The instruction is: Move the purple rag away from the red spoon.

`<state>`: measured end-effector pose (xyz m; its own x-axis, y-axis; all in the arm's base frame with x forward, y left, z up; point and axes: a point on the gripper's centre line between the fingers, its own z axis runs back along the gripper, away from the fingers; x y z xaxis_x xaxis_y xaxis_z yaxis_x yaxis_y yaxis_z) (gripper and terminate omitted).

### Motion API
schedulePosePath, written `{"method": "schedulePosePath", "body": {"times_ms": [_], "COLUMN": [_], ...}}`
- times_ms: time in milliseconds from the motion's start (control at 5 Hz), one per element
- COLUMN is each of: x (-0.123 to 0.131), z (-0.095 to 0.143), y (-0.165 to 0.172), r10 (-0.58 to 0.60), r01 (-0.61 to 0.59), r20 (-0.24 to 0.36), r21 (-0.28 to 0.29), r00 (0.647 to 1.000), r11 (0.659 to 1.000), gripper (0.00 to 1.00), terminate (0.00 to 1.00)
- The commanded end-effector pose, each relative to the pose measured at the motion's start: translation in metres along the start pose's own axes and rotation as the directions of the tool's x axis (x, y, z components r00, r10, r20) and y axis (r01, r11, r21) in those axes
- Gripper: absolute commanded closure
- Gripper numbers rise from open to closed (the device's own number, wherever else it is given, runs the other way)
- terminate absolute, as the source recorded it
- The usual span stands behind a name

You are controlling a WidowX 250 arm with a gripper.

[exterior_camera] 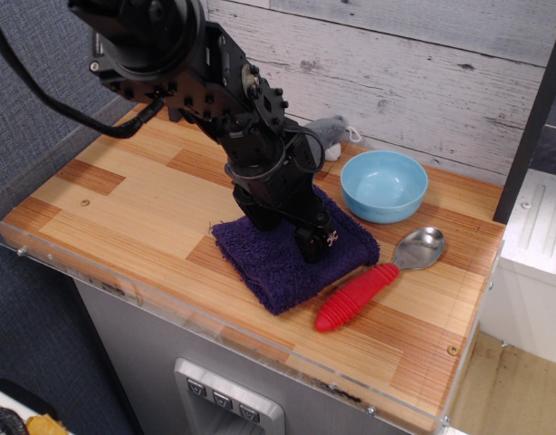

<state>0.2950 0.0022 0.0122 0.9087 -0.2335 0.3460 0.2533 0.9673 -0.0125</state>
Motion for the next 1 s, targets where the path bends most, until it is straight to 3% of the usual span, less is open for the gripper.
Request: {"method": "schedulePosePath", "body": {"times_ms": [0, 400, 800], "x": [-0.007, -0.018, -0.002], "z": [0.008, 0.023, 0.027], "y": [0.053, 0.097, 0.141], "r10": [0.129, 0.239, 0.322], "r01": [-0.127, -0.236, -0.325], "r20": [-0.016, -0.006, 0.049], "r21": [0.067, 0.15, 0.211], "r00": [0.992, 0.971, 0.946], "r11": [0.99, 0.96, 0.922], "gripper": [0.0, 0.0, 0.0], "terminate": [0.0, 0.0, 0.0]}}
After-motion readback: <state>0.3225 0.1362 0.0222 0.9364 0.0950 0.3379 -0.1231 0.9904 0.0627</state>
